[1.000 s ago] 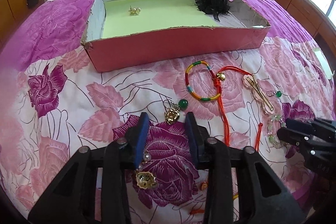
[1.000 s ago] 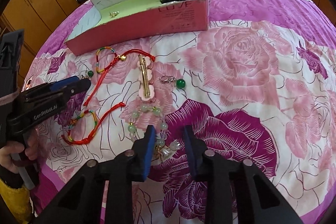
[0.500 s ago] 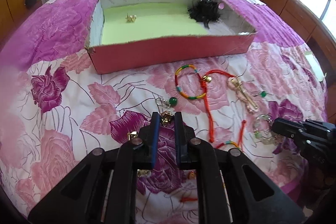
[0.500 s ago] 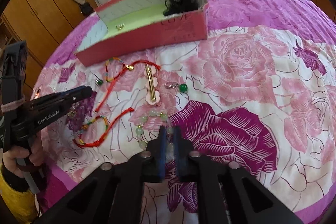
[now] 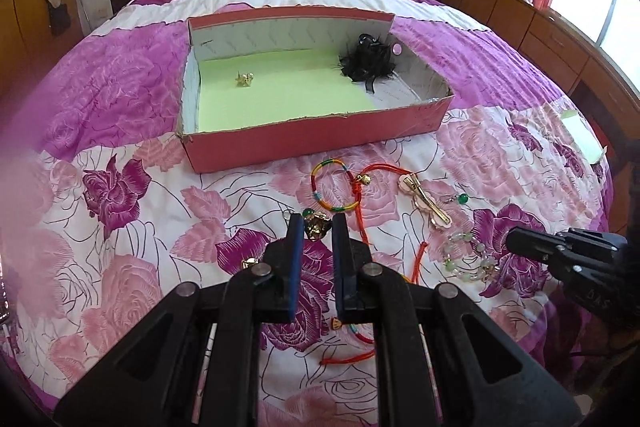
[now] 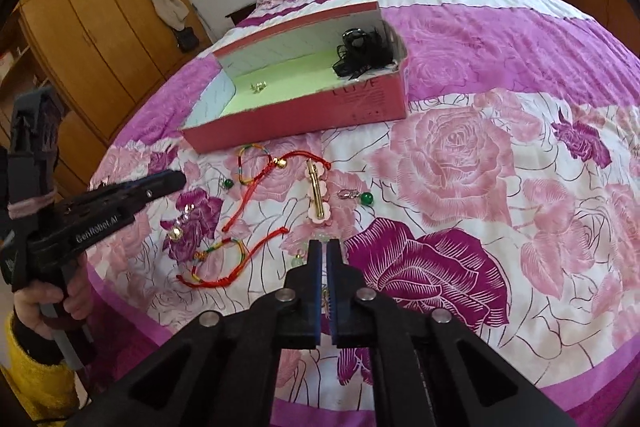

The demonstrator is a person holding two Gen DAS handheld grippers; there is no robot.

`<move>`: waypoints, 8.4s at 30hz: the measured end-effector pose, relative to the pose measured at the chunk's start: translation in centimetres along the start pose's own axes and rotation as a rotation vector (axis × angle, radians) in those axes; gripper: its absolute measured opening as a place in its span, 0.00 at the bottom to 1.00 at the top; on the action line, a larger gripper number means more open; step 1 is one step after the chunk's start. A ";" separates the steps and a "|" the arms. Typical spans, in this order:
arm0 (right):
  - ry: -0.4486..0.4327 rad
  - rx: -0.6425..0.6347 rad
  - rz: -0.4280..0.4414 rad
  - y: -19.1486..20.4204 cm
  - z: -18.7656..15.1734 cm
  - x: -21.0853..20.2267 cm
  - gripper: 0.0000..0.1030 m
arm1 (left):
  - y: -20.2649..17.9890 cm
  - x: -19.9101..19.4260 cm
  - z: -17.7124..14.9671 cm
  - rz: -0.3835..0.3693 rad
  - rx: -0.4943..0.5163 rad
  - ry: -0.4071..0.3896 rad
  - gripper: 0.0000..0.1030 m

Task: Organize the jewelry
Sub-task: 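Grasp the jade bead bracelet with right tool while left tool grasps another gold earring, then release the bracelet into the box with right tool while left tool drops its earring, then withdraw both open tools from the box back toward the jewelry, then grasp the gold pearl earring with left tool while right tool closes on the gold hairpin, then carry the pearl earring with left tool while right tool carries the hairpin into the box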

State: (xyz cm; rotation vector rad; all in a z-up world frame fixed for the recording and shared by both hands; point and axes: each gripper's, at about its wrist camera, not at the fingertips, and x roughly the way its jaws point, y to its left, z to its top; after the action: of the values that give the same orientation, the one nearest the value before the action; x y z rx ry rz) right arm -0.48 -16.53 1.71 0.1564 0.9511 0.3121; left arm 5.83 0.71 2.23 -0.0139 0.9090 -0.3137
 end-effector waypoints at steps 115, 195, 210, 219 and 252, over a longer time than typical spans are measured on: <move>-0.310 0.057 -0.136 -4.0 15.1 8.5 0.38 | 3.4 8.2 9.5 0.166 -0.061 -0.101 0.23; 0.100 0.058 0.025 -0.8 2.9 10.0 0.25 | 4.4 4.5 -3.8 0.041 -0.135 0.149 0.03; 0.023 0.156 0.140 -2.0 2.2 6.6 0.20 | 3.1 1.6 -2.9 0.016 -0.136 0.070 0.00; -0.095 0.109 0.177 -0.5 2.2 2.9 0.20 | 2.7 -1.2 -1.3 -0.020 -0.145 -0.025 0.00; -0.450 -0.046 0.054 2.3 9.0 0.1 0.19 | 1.1 -2.2 7.3 0.097 -0.017 -0.395 0.00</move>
State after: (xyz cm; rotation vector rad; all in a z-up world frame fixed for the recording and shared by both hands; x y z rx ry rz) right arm 6.52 -14.30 7.42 0.2003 0.4948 0.3302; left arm 10.53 1.46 8.27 -0.0455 0.5180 -0.2030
